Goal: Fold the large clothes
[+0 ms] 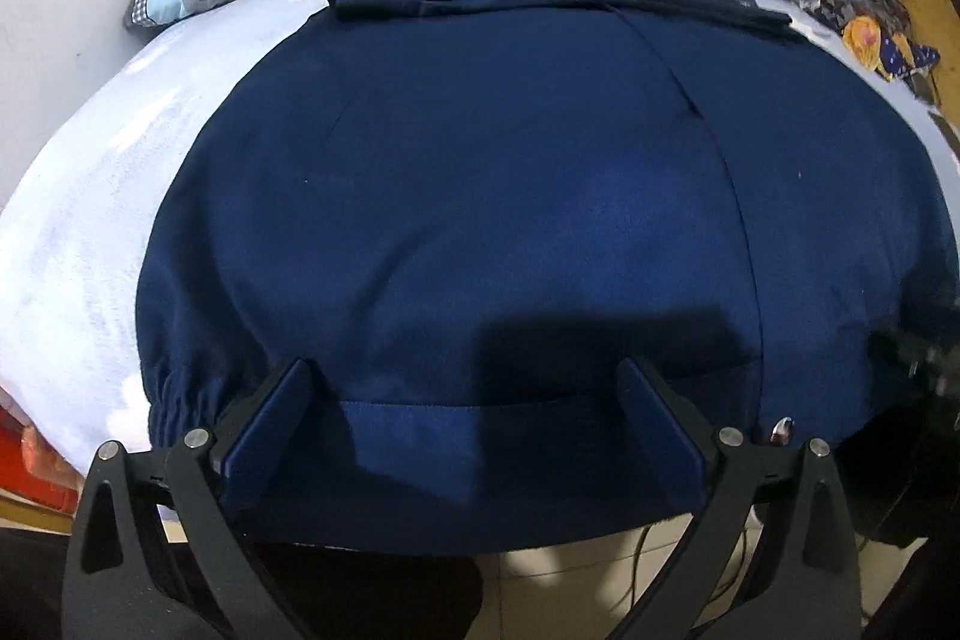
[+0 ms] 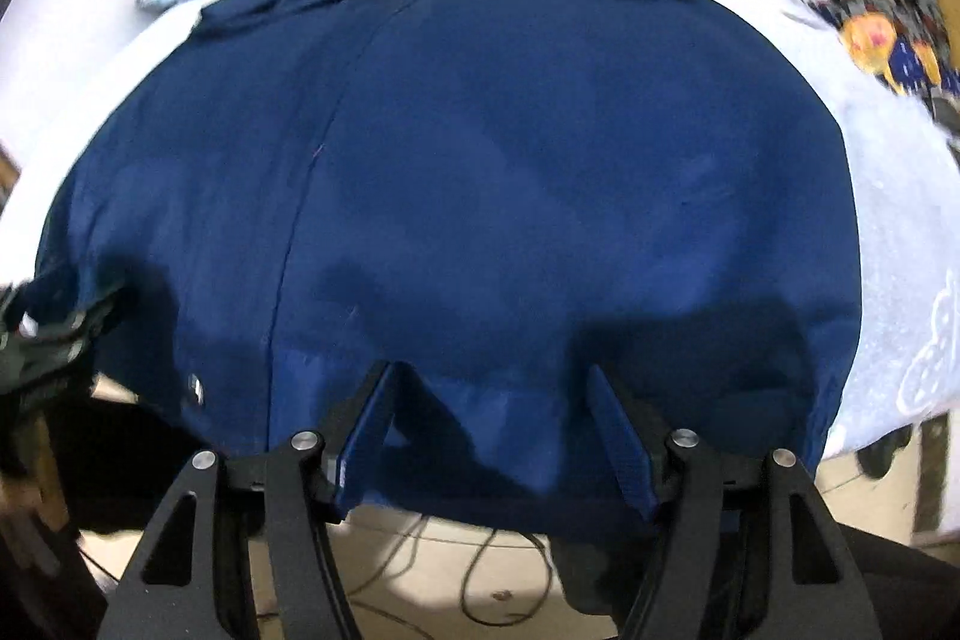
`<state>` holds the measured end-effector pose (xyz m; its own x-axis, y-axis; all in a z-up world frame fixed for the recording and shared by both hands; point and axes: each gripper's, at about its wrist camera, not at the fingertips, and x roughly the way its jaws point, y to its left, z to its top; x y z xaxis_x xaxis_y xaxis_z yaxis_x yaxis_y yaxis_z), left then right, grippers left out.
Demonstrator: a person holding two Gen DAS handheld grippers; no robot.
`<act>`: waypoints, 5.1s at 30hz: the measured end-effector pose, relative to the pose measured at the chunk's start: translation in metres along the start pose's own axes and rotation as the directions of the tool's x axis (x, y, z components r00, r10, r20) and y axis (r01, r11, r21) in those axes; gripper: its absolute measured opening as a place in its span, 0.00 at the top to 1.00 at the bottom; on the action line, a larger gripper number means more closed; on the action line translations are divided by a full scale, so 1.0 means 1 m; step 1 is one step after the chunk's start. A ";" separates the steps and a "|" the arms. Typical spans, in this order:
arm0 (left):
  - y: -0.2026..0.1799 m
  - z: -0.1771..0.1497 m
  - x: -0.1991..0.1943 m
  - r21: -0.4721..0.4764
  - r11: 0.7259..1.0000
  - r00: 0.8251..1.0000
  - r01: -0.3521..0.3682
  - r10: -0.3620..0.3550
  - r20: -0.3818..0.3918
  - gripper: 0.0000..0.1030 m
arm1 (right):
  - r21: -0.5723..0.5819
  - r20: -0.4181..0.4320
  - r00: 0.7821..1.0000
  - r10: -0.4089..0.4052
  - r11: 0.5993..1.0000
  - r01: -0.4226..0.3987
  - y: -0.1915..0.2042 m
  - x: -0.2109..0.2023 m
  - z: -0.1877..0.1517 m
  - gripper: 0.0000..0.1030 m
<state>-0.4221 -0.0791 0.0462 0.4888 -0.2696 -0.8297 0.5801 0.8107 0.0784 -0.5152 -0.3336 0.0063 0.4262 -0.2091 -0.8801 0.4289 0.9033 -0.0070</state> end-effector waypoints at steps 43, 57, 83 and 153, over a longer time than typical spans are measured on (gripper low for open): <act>0.053 0.015 -0.009 -0.156 0.982 0.994 0.106 -0.108 -0.005 0.05 | 0.396 0.153 0.988 -0.032 0.918 -0.031 -0.093 -0.041 0.000 0.32; 0.097 0.022 -0.016 -0.275 0.959 0.997 0.069 -0.073 -0.007 0.10 | 0.457 0.108 0.994 0.000 0.888 -0.049 -0.112 -0.036 -0.009 0.36; 0.146 0.024 0.000 -0.413 0.903 0.973 0.119 -0.190 -0.134 0.10 | 0.514 0.088 0.995 0.048 0.854 -0.086 -0.135 -0.036 -0.021 0.57; 0.099 0.017 0.015 -0.142 0.984 0.987 0.110 -0.124 -0.101 0.38 | 0.564 0.113 0.972 0.206 0.792 -0.233 -0.123 0.002 -0.016 0.76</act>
<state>-0.3461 -0.0115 0.0510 0.3449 -0.3148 -0.8843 0.5321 0.8416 -0.0921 -0.5798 -0.4396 -0.0020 0.5924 -0.0595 -0.8035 0.6896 0.5531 0.4675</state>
